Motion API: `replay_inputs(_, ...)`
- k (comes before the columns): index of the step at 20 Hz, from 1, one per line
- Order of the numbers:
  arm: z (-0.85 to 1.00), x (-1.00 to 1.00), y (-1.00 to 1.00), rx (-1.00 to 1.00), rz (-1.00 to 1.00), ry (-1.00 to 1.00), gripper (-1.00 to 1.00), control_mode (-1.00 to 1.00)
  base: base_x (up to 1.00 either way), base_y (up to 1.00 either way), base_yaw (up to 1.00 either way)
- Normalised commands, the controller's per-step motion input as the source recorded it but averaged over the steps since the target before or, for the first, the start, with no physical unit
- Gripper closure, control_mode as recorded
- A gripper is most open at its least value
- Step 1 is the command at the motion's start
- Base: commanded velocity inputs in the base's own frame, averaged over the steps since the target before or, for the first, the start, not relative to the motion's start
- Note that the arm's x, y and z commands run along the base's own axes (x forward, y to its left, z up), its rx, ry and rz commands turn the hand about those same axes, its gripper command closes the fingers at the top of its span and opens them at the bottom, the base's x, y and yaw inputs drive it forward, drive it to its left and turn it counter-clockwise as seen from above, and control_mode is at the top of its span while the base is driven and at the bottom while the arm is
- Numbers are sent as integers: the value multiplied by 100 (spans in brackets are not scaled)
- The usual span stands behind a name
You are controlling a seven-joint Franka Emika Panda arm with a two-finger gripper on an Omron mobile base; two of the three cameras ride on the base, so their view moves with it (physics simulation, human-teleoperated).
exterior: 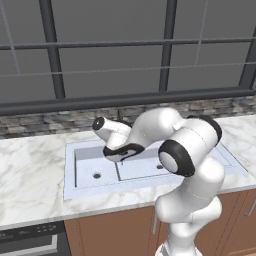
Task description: Soak the sponge with water for a few seconds and then drop it inside the sink.
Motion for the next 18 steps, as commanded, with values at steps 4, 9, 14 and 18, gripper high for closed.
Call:
replay_inputs(4, -11, 17, 0, -1, -1, 0, 100, -100, 0, 0, 0)
replay_inputs(9, -4, 18, 0, -2, -1, 0, 100, -100, 0, 0, 0)
replay_inputs(14, 0, 13, 5, 0, -2, 2, 100, -100, 0, 0, 0)
replay_inputs(18, 0, 11, 8, 0, -2, 3, 100, -100, 0, 0, 0)
